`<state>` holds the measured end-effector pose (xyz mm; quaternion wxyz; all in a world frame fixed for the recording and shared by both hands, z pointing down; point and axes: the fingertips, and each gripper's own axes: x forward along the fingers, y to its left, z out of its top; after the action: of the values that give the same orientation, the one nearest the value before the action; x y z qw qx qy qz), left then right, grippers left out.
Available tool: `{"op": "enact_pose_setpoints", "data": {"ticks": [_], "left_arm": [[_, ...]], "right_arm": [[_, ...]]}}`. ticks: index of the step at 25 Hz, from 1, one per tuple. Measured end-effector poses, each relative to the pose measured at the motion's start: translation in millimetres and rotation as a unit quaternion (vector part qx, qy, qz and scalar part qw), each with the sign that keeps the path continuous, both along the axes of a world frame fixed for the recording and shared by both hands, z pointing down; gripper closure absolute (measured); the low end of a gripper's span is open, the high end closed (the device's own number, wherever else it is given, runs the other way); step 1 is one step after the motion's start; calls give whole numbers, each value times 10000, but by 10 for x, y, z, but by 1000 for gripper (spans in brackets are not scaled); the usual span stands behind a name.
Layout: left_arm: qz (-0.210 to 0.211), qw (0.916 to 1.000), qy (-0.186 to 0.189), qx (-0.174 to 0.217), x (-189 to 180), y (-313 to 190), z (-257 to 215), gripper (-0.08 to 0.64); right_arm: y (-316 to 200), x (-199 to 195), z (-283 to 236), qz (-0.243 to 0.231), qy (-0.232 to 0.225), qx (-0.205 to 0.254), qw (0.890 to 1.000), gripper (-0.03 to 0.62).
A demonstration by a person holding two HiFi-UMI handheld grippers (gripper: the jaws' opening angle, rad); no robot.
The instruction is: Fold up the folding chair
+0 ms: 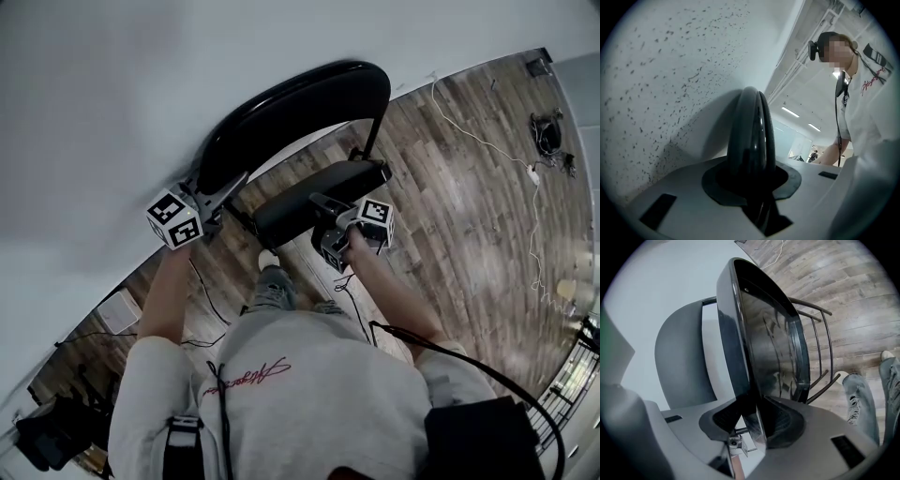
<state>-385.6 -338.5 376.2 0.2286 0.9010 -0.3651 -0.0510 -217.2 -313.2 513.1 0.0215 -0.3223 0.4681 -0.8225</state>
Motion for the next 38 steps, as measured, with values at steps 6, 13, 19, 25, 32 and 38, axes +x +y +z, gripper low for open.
{"op": "enact_pose_setpoints", "data": {"ticks": [6,13,19,25,32,38], "left_arm": [[-2,9999,-90,55,-30,-29,-34,449],[42,9993,-213,292,-45,-53,-46,449],[-89,9992,-247,310,-31,-77,-45,453],[-134,9988,-362,295,-42,-93,-27,453],[-480,9954,-625,547,-102,-75,-72,451],[-854,9936,-250,699,-206,-52,-180,379]], "right_arm": [[-173,-178,-11,-54,94,-187,9998,443],[-376,-387,45,-421,878,-307,9948,456],[-506,-466,80,-604,1321,-413,9885,457],[-696,-652,127,-675,1585,-551,9835,460],[-794,-755,144,-665,1668,-639,9817,460],[-820,-772,74,-765,1589,317,9838,449]]}}
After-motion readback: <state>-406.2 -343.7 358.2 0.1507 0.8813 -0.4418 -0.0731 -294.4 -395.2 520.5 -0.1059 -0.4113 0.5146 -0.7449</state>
